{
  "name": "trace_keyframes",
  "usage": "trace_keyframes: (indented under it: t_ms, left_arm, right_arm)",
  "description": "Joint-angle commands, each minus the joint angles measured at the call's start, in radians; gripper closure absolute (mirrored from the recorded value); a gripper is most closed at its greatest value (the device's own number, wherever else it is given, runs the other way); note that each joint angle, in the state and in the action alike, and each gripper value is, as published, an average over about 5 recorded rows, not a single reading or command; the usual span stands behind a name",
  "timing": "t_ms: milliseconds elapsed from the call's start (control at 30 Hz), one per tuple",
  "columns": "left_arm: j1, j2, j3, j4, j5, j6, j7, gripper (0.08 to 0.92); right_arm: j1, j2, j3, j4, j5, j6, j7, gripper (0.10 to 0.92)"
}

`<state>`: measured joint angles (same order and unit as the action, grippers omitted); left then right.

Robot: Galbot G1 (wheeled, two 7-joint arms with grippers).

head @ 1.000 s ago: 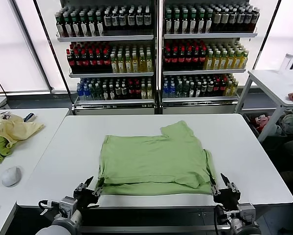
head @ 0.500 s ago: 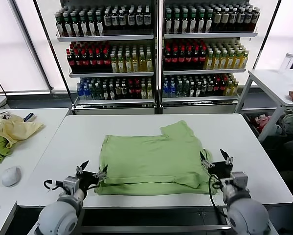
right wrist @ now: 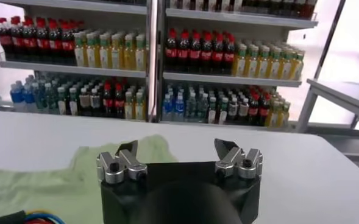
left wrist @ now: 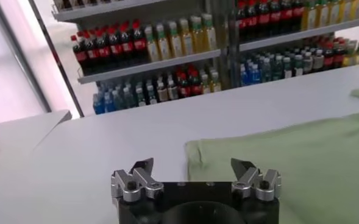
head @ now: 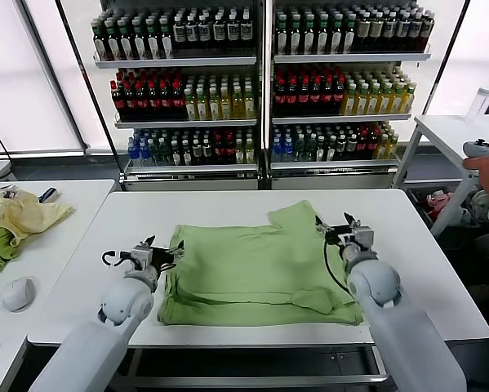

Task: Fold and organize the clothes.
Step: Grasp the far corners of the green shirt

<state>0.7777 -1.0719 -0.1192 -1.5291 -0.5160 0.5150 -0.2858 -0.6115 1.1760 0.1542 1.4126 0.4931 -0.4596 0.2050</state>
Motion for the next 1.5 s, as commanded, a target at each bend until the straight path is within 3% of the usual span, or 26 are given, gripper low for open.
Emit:
trace_keyframes:
  t_ms: [33,600,733,1233,1500]
  left_arm:
    - [-0.222,-0.091,0.07,0.316,-0.002,-0.014,-0.003,0.177]
    - [-0.2,-0.11,0.064,0.297,-0.148,0.002,0.036,0.177]
    - [-0.189,-0.104,0.068,0.296,-0.147,-0.008,0.043,0.203]
    - [-0.15,-0.072,0.067,0.248,-0.173,-0.023,0.074,0.623]
    - [-0.084,-0.04,0.042,0.12,-0.197,-0.097,0.089,0.853]
  right_arm:
    - [0.232,0.075,-0.081,-0.333,0.006,0.002,-0.005,0.203]
    - [0.237,0.149,-0.068,-0.463,0.004,0.002,-0.029,0.203]
    - [0.231,0.149,-0.069,-0.466,0.031,-0.003,-0.035,0.247]
    - [0.182,0.129,-0.075,-0.402,0.099,-0.027,-0.074,0.672]
    - [0.131,0.096,-0.064,-0.278,0.103,0.021,-0.077,0.887]
